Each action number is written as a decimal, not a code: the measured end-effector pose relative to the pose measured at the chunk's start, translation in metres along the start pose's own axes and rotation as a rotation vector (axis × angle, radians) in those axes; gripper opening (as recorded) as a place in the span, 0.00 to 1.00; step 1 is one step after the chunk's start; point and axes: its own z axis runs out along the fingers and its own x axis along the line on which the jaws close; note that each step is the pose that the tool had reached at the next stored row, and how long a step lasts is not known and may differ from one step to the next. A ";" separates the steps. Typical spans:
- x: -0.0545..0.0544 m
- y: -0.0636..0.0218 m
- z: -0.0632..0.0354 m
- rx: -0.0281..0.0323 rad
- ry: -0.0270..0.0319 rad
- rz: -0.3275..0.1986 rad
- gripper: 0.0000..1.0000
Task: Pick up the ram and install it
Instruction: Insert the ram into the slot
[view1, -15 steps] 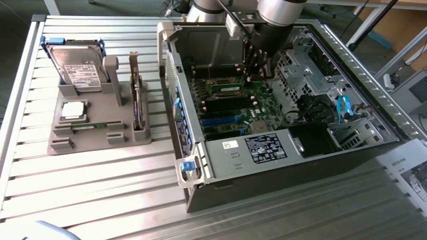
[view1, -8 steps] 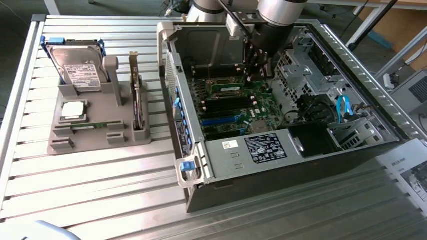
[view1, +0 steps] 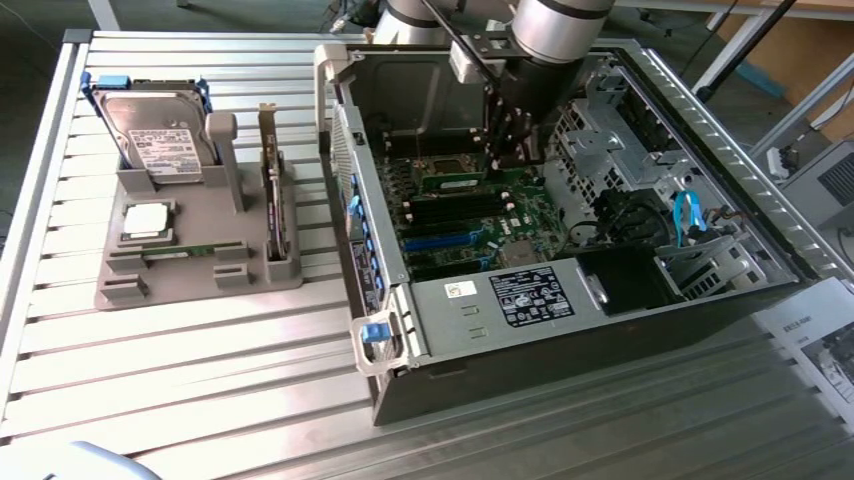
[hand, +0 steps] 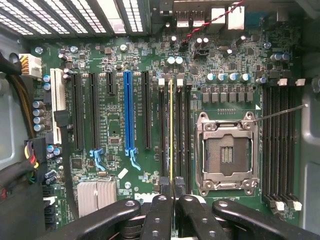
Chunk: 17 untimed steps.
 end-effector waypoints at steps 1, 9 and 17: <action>0.000 0.0000 0.0014 0.0000 0.0000 0.000 0.12; 0.000 0.0000 0.0122 0.0000 -0.0001 0.000 0.12; 0.000 0.0000 0.0200 0.0000 0.0000 0.000 0.12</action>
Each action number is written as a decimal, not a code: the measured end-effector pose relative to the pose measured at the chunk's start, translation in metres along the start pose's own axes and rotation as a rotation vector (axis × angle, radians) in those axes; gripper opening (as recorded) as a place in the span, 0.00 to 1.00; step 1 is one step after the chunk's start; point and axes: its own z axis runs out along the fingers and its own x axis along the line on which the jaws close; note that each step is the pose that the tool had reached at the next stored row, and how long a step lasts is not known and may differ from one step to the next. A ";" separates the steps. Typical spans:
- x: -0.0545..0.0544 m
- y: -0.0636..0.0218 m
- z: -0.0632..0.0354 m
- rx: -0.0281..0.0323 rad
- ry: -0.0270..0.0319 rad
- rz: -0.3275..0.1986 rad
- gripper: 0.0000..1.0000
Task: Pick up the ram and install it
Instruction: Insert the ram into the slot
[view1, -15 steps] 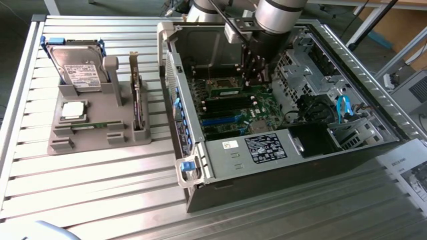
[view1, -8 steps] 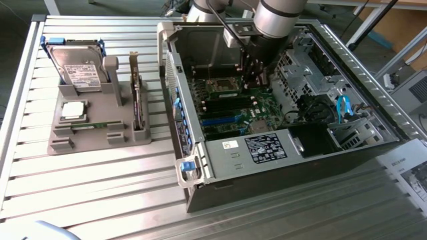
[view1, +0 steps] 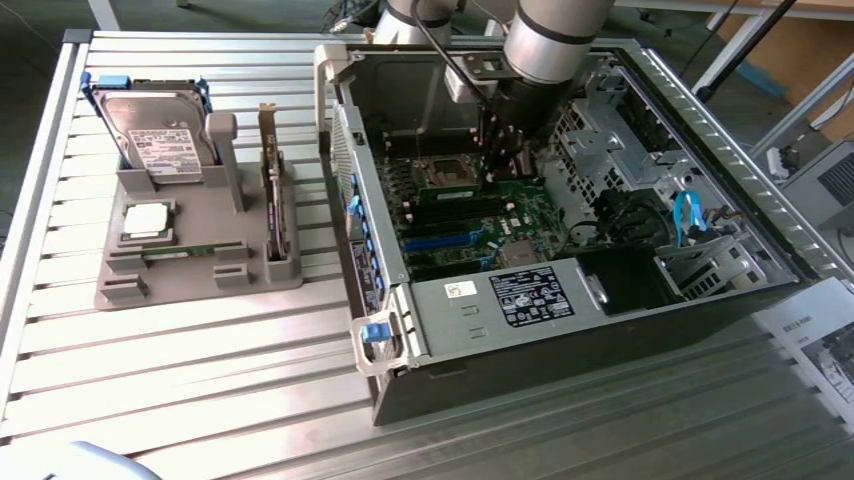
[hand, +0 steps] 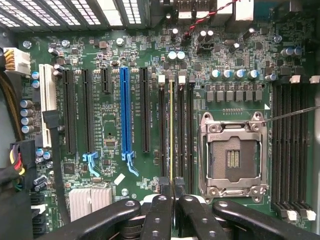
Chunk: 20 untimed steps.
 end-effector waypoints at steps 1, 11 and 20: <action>0.000 0.0000 0.0008 0.0000 0.0000 0.000 0.12; 0.000 0.0000 0.0097 0.0000 0.0000 0.000 0.12; 0.001 0.0000 0.0108 0.0001 -0.0002 0.000 0.12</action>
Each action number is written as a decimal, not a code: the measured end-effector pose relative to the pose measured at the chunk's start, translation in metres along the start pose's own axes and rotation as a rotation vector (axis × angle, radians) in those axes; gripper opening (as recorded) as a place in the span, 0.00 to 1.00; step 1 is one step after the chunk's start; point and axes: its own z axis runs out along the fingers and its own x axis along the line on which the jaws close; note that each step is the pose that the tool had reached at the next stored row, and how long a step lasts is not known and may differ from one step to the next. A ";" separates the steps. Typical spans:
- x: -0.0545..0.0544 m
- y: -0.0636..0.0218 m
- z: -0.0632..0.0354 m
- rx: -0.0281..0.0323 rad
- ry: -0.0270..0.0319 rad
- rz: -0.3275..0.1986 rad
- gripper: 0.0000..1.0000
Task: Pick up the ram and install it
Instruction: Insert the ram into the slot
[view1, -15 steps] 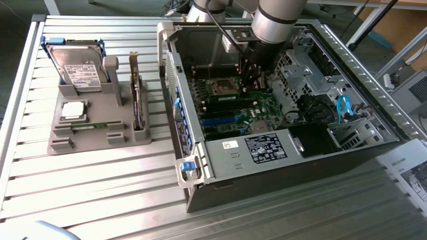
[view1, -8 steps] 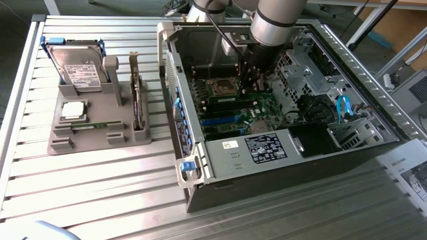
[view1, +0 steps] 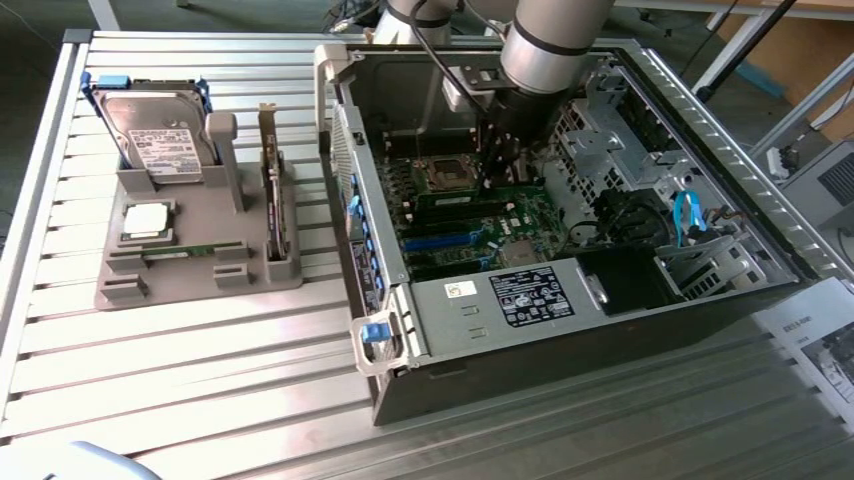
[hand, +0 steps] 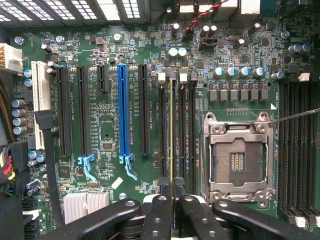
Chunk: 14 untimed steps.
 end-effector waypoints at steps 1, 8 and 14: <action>0.001 0.0000 -0.0001 0.0000 0.0001 0.000 0.12; 0.002 -0.0001 -0.0001 -0.0002 0.0003 -0.002 0.12; 0.002 -0.0001 0.0000 -0.0001 0.0002 -0.006 0.12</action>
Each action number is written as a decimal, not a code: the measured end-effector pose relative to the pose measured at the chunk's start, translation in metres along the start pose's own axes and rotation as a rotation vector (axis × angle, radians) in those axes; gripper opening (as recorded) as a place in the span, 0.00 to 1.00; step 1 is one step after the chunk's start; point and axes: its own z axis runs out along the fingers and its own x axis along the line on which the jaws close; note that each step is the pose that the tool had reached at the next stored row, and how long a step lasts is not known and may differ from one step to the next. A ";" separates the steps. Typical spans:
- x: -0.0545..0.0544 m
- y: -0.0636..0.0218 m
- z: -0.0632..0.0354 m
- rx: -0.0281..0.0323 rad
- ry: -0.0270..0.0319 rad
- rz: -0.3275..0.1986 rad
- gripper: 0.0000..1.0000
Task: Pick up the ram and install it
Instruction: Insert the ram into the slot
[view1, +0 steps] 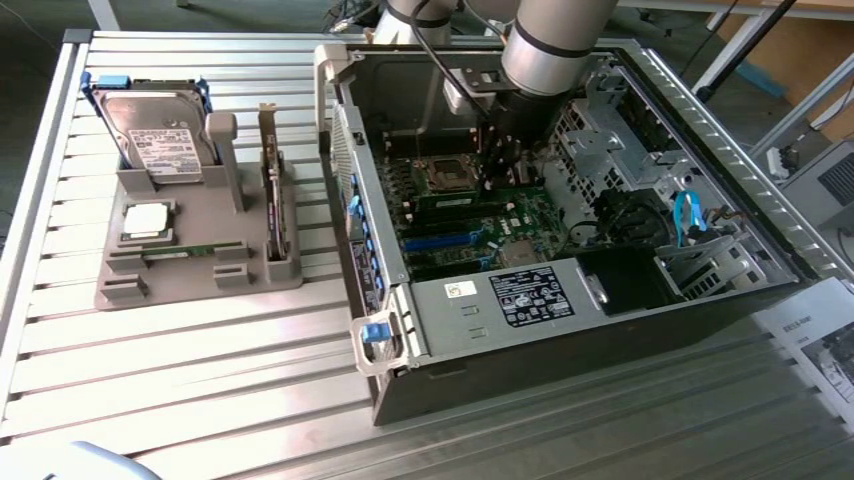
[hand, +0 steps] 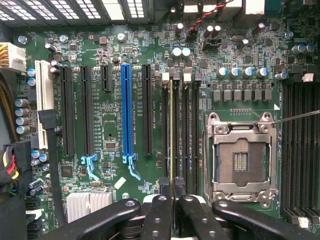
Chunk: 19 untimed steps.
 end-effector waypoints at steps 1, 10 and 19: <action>0.000 0.0000 0.0000 0.0000 0.0001 -0.001 0.12; 0.000 0.0000 0.0020 0.0000 0.0000 -0.003 0.12; 0.000 0.0014 0.0036 0.0000 0.0000 -0.003 0.12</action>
